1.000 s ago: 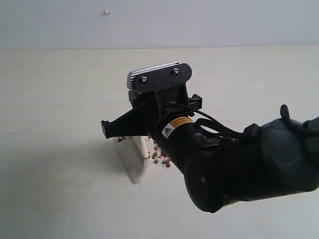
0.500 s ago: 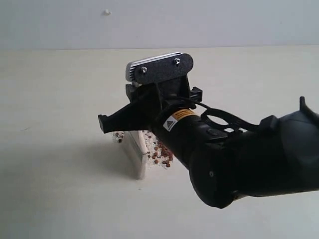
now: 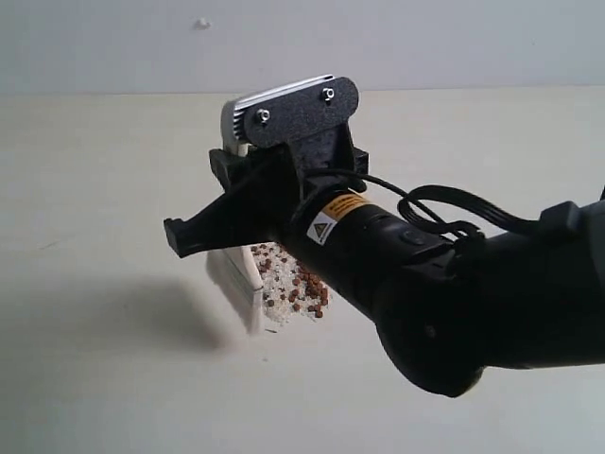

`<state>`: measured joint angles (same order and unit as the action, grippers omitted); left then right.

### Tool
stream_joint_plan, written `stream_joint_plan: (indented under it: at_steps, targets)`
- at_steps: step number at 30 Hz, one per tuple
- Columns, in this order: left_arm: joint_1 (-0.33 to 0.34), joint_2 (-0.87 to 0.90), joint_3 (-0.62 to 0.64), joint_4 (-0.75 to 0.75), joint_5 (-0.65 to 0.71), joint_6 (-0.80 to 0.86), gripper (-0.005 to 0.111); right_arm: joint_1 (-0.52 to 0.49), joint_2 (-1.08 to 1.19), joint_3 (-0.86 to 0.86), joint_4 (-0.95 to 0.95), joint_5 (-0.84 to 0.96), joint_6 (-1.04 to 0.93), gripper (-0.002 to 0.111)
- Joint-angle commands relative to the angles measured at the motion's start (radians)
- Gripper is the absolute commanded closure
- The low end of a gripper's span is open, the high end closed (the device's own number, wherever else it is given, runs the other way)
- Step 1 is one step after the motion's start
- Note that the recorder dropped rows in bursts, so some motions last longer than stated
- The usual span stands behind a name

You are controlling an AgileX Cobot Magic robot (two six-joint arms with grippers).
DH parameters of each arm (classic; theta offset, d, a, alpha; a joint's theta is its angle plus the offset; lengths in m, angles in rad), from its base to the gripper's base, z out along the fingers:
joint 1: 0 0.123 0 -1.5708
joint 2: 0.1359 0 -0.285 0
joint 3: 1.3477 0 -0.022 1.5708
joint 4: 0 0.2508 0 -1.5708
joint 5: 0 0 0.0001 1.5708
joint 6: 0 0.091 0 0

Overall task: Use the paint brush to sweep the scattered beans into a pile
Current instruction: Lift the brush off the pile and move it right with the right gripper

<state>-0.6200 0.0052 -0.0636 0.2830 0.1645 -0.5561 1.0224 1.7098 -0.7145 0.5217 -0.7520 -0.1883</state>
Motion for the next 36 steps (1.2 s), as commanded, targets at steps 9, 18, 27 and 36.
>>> stream_joint_plan:
  at_steps: [9, 18, 27, 36]
  targets:
    - [0.004, -0.005, 0.006, 0.001, -0.006, 0.002, 0.107, -0.002, -0.101, 0.121, -0.142, -0.119, -0.003, 0.108]
    - [0.004, -0.005, 0.006, 0.001, -0.004, 0.002, 0.107, -0.054, -0.221, 0.121, -0.282, 0.053, -0.123, 0.108]
    - [0.004, -0.005, 0.006, 0.001, -0.004, 0.002, 0.107, -0.186, -0.252, 0.121, -0.639, 0.199, 0.015, 0.108]
    - [0.004, -0.005, 0.006, 0.001, -0.004, 0.002, 0.107, -0.257, -0.258, 0.121, -0.414, 0.091, 0.25, 0.108]
